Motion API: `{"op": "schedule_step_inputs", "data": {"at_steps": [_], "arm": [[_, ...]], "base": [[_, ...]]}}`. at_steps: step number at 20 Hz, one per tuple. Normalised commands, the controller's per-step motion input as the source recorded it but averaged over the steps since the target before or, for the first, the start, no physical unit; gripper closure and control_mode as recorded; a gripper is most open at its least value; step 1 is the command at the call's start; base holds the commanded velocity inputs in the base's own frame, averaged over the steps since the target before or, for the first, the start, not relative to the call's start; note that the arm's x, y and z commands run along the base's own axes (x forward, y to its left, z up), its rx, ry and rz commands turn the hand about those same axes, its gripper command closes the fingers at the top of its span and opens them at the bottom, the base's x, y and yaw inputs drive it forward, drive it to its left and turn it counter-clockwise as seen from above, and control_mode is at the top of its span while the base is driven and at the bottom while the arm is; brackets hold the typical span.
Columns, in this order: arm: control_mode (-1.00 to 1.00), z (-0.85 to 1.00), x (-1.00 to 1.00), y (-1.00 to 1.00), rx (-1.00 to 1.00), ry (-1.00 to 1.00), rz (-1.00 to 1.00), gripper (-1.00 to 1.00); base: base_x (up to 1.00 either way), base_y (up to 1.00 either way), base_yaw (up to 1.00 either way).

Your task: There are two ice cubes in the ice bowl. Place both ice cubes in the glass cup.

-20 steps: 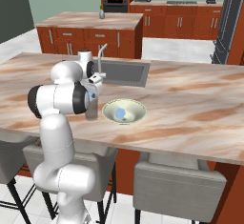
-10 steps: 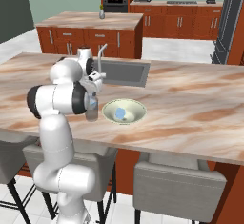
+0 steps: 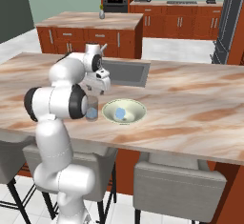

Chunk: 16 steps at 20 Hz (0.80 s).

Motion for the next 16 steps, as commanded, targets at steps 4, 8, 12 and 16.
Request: {"op": "schedule_step_inputs", "data": {"at_steps": [4,8,12,16], "arm": [[-1.00,-0.04,-0.46,-1.00,0.00,0.00,0.01,-1.00],[-1.00,-0.09,-0.29,-0.93,0.00,0.00,0.00,-1.00],[-1.00,-0.25,-0.01,-0.39,0.00,0.00,0.00,-1.00],[-1.00,-0.37,0.01,-0.11,0.00,0.00,0.00,-1.00]], "base": [[0.00,0.00,0.00],[0.00,0.00,0.00],[0.00,0.00,0.00],[0.00,0.00,0.00]]}}
